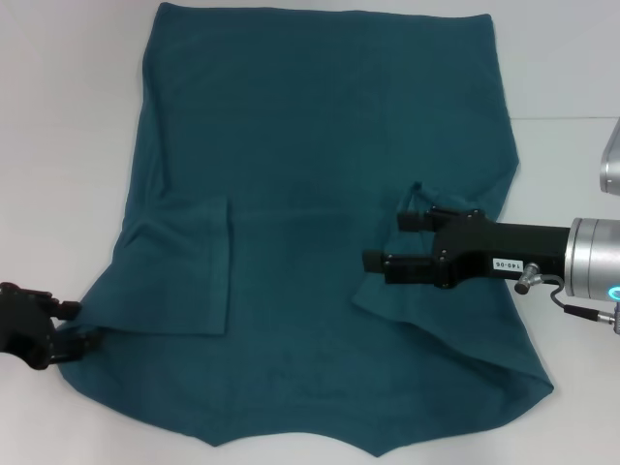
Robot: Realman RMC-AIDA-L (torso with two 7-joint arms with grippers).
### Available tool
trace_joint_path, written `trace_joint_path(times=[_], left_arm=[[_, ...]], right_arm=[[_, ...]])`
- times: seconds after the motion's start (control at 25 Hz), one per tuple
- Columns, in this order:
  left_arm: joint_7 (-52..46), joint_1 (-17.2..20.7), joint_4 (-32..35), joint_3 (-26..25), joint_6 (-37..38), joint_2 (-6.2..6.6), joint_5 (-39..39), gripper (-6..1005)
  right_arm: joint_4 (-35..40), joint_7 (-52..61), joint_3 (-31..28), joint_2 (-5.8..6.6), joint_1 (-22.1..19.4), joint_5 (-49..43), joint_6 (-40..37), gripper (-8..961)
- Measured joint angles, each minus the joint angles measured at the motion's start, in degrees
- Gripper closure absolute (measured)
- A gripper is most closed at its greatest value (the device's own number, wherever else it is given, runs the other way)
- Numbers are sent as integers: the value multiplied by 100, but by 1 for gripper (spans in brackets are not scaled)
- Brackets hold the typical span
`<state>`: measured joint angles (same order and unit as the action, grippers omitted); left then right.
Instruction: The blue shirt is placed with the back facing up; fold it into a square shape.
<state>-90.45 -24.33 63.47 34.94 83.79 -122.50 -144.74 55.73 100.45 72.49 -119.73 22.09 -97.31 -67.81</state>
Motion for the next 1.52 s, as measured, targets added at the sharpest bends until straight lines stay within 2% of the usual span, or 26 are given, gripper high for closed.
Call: trace_joint_path(times=[0.6, 1.0, 1.32, 1.52], left_arm=[[-364, -133, -120, 246, -709, -80, -625, 496], [-372, -164, -124, 278, -715, -104, -684, 511], [-376, -130, -124, 527, -687, -129, -696, 549], [-377, -124, -103, 562, -637, -135, -698, 753]], right_arm=[[-48, -51, -72, 3, 136, -31, 50, 11], [-53, -52, -150, 3, 147, -34, 49, 11], [-54, -52, -212, -7, 140, -29, 18, 12], [-54, -52, -250, -6, 125, -26, 12, 12]])
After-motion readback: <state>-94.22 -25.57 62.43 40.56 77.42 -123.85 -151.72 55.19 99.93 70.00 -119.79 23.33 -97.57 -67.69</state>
